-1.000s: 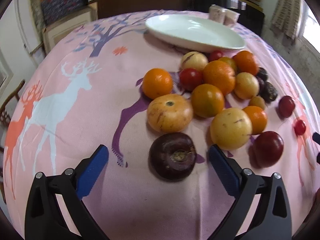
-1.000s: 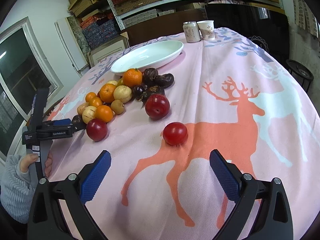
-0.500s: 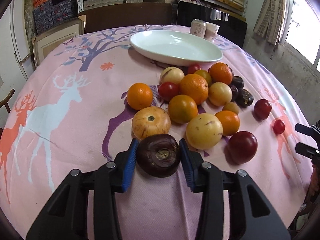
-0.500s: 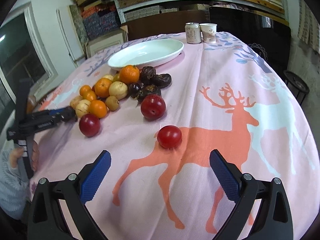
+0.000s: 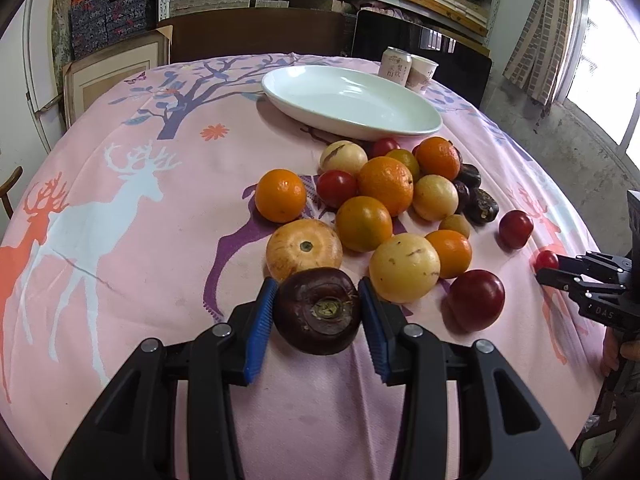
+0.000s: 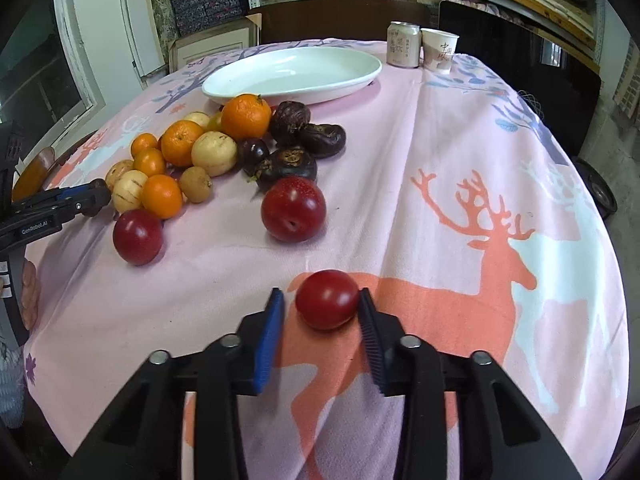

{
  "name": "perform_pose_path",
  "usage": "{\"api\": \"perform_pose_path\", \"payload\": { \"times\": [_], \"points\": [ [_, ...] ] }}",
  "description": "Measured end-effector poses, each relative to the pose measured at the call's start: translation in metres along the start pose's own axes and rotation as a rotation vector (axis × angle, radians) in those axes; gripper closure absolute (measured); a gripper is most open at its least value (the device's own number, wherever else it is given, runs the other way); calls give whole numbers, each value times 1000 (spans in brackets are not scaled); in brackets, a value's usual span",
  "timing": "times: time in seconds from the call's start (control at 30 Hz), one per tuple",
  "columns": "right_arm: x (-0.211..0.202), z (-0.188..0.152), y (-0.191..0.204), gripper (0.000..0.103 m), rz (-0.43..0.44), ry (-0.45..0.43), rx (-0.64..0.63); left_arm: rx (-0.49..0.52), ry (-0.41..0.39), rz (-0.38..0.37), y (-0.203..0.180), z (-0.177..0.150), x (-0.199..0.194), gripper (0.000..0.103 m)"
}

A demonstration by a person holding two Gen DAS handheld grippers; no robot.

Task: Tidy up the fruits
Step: 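Carry both fruits onto the white plate and open both grippers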

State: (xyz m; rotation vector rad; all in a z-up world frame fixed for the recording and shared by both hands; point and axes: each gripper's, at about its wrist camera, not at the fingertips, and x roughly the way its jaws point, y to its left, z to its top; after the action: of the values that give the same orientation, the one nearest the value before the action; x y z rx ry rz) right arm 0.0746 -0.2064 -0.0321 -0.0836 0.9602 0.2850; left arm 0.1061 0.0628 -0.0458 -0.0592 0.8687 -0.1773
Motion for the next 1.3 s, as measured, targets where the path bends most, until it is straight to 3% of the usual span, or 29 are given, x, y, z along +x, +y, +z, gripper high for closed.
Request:
{"api": "perform_pose_path", "payload": {
  "times": [0.23,0.33,0.47,0.63,0.77,0.9,0.97,1.03,1.3],
  "points": [
    [-12,6,-4,73,32,-52,20,-2,6,-40,0,6,-2,62],
    [-31,35,-7,73,57,-123,30,-30,3,-78,1,29,-6,62],
    [-40,96,-8,73,84,-233,44,-13,-73,-54,-5,86,-11,62],
    [8,161,-5,73,105,-245,80,-27,-70,-60,-13,148,30,62],
    [58,189,-3,73,113,-200,95,-53,-14,-66,-13,172,79,62],
    [85,196,7,73,95,-194,62,-10,14,-47,-19,182,111,61],
    [94,195,7,68,102,-181,57,0,17,-57,-20,182,116,50],
    [99,197,1,61,146,-162,79,-2,0,-77,-20,183,116,33],
    [91,190,-9,55,143,-180,115,-26,-8,-88,-13,180,109,32]
  ]
}}
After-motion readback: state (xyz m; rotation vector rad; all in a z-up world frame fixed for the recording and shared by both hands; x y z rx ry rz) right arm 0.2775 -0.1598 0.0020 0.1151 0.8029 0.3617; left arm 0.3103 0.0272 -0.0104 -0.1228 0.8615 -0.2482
